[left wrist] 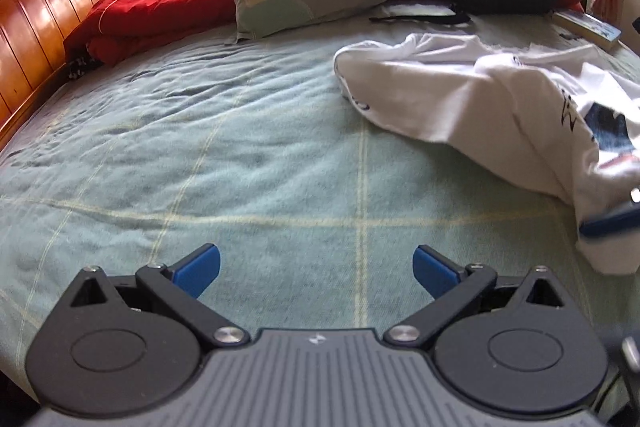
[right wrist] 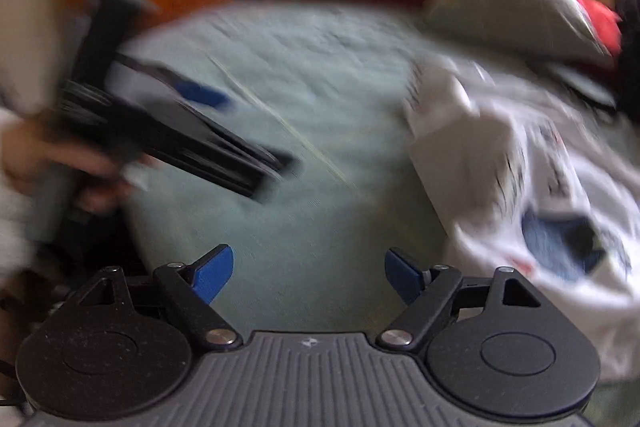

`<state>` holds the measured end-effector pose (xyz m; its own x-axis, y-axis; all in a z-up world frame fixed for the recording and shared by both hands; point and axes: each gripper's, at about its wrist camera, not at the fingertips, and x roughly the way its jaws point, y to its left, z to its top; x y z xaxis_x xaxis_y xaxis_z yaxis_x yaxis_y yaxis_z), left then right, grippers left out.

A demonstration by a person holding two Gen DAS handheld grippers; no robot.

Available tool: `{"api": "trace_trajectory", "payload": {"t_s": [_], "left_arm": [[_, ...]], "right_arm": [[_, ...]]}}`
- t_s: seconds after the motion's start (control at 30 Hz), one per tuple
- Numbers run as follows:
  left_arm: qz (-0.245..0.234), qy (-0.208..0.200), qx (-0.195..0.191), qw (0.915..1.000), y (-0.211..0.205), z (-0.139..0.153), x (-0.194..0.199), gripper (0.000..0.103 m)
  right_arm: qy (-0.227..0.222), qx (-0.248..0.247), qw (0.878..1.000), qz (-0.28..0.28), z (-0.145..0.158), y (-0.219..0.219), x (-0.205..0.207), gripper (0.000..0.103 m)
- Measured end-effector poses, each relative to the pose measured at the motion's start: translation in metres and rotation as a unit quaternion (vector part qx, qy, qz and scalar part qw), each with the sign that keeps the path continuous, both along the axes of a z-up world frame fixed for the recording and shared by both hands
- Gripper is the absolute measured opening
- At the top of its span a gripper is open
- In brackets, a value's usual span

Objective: Fold clothes

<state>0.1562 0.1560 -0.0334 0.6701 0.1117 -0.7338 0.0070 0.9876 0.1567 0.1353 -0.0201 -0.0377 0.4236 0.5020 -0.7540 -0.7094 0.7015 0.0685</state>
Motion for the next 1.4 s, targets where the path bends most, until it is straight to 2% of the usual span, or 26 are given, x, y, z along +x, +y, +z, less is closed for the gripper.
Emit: {"api": "trace_trajectory", "payload": {"t_s": [0.13,0.33,0.43,0.6,0.87,1.0,1.13,1.33,1.4], "left_arm": [[-0.01,0.003,0.004,0.9999,0.001,-0.003,-0.007,0.102],[-0.028,0.004,-0.001,0.9996,-0.01,-0.004,-0.007,0.102],[-0.036,0.009,-0.001,0.9993,-0.019,-0.005,-0.004,0.102],[-0.051,0.014,0.002,0.9986,-0.033,-0.005,-0.002,0.102],[-0.06,0.022,0.002,0.9979,-0.047,-0.005,0.0,0.102],[-0.069,0.027,0.0,0.9973,-0.056,-0.005,0.001,0.102],[-0.081,0.034,-0.013,0.996,-0.068,-0.007,0.004,0.102],[-0.105,0.037,-0.052,0.9924,-0.092,-0.009,0.009,0.102],[-0.109,0.04,-0.08,0.99,-0.097,-0.008,0.012,0.102]], "right_arm": [[-0.042,-0.062,0.995,-0.072,-0.004,-0.025,0.023,0.08],[-0.1,-0.103,0.978,-0.152,0.014,-0.074,0.05,0.08],[-0.109,-0.109,0.972,-0.177,0.019,-0.098,0.065,0.084],[-0.104,-0.106,0.965,-0.218,0.018,-0.131,0.088,0.084],[-0.132,-0.121,0.95,-0.254,0.021,-0.157,0.107,0.085],[-0.139,-0.087,0.959,-0.232,0.034,-0.161,0.088,0.085],[-0.144,-0.038,0.974,-0.168,0.045,-0.154,0.051,0.085],[-0.121,-0.011,0.991,-0.062,0.04,-0.137,0.007,0.085],[-0.11,-0.014,0.993,-0.044,0.034,-0.133,0.0,0.085]]}}
